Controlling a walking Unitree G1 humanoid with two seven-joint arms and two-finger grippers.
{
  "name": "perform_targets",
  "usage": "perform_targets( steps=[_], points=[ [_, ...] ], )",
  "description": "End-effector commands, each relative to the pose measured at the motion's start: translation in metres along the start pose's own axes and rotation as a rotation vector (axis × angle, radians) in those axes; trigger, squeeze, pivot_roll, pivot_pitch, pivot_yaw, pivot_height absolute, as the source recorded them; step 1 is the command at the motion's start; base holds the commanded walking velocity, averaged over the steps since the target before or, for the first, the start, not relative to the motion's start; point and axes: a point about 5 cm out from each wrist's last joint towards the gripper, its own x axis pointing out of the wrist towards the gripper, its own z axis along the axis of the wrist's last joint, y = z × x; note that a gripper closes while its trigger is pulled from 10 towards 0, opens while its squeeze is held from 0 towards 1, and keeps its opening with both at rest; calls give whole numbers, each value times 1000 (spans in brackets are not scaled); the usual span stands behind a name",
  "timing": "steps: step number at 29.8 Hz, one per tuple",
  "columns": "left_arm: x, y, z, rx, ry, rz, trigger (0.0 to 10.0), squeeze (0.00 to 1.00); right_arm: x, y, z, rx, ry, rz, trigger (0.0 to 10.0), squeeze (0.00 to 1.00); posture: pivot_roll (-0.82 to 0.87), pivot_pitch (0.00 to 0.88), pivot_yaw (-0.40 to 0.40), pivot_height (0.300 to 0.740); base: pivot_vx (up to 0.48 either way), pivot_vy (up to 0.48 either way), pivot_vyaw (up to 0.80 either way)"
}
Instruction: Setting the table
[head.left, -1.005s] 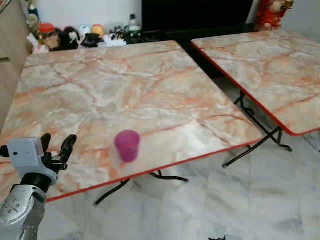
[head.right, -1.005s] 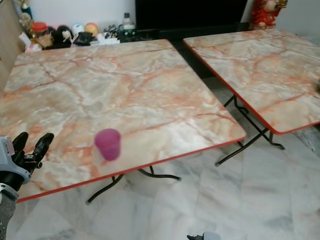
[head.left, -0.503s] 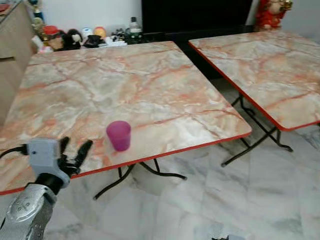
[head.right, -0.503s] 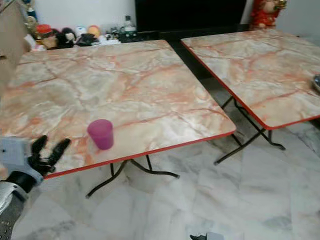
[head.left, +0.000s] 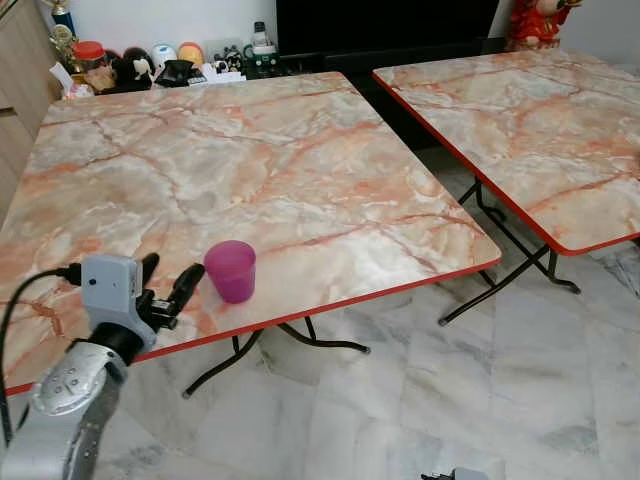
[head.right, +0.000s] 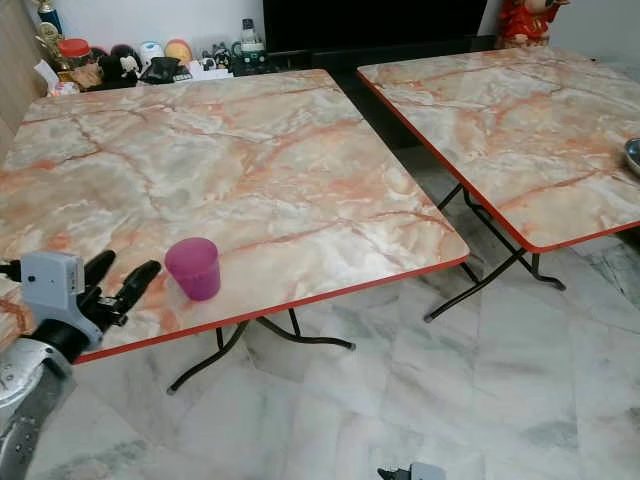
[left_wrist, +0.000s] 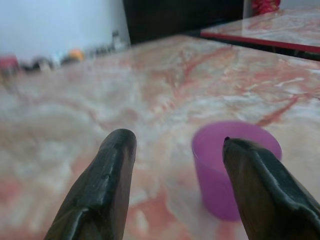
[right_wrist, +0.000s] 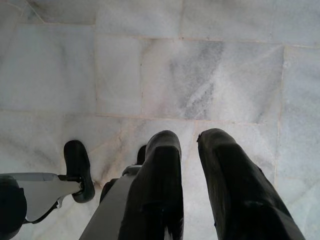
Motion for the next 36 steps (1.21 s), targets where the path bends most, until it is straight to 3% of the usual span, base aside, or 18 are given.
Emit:
perform_targets(
  steps=[1, 4, 8, 13, 17, 21, 24, 36],
  points=[
    [3, -2, 4, 64, -27, -36, 10000, 0, -1, -2, -6, -3, 19, -6, 10000, 0, 198, 126, -30, 740, 0, 0, 0],
    [10, 2, 7, 130, -50, -87, 10000, 0, -1, -2, -5, -9, 18, -2, 10000, 0, 200, 119, -30, 740, 0, 0, 0],
    [14, 3, 6, 147, -60, -109, 10000, 0, -1, -1, -5, -10, 18, -1, 10000, 0, 197, 115, -30, 740, 0, 0, 0],
    [21, -7, 3, 180, -83, -199, 10000, 0, -1, -2, -5, -16, 18, -2, 10000, 0, 189, 104, -31, 740, 0, 0, 0],
    [25, -11, 4, 166, -91, -227, 10000, 0, -1, -3, -5, -15, 19, -7, 10000, 0, 186, 102, -29, 740, 0, 0, 0],
    [28, -13, 1, 50, -70, -209, 10000, 0, -1, -4, -6, -12, 18, -9, 10000, 0, 182, 105, -31, 740, 0, 0, 0],
    [25, -16, -3, 20, -67, -191, 10000, 0, -1, -4, -6, -11, 17, -9, 10000, 0, 181, 112, -31, 740, 0, 0, 0],
    [19, -11, -6, 32, -62, -141, 10000, 0, -2, -5, -6, -13, 17, -10, 10000, 0, 180, 129, -35, 740, 0, 0, 0]
  ],
)
